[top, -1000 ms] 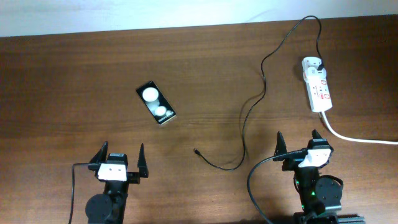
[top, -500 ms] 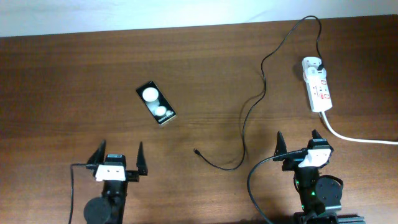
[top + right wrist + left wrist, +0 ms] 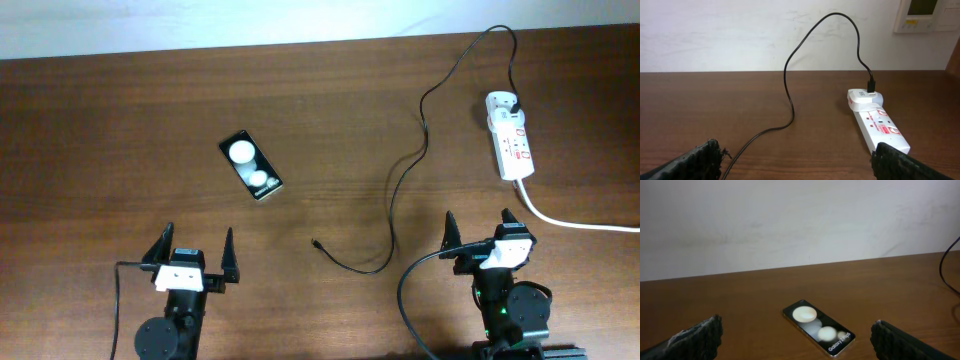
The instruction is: Plug charger to phone and switch on socket
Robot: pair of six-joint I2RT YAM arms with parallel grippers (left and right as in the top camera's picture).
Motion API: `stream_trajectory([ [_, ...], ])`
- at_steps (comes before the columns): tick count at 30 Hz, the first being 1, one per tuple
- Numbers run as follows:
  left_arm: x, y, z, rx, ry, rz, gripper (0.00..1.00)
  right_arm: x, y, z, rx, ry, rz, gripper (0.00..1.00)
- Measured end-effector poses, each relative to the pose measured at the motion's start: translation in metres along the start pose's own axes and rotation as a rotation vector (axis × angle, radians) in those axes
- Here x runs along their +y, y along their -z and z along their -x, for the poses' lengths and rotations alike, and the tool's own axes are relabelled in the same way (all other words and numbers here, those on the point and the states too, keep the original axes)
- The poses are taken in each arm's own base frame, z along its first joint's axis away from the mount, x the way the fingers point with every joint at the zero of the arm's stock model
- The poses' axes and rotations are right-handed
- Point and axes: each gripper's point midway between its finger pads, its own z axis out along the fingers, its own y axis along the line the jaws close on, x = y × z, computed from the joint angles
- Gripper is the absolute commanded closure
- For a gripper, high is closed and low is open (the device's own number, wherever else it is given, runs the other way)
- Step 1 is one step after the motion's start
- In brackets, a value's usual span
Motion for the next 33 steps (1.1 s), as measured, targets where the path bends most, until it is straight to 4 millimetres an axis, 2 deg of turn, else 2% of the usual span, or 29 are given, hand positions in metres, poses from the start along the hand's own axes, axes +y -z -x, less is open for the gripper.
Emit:
stream_trajectory([
  [2, 0.000, 0.000, -0.004, 0.015, 0.000, -0.001, 0.01, 0.000, 0.000, 0.000, 0.000, 0.000, 0.000, 0.01],
  [4, -0.001, 0.001, -0.021, 0.087, 0.003, -0.005, 0.01, 0.000, 0.000, 0.000, 0.000, 0.000, 0.000, 0.01],
  [33, -0.001, 0.001, -0.021, 0.087, 0.003, -0.005, 0.01, 0.000, 0.000, 0.000, 0.000, 0.000, 0.000, 0.01],
])
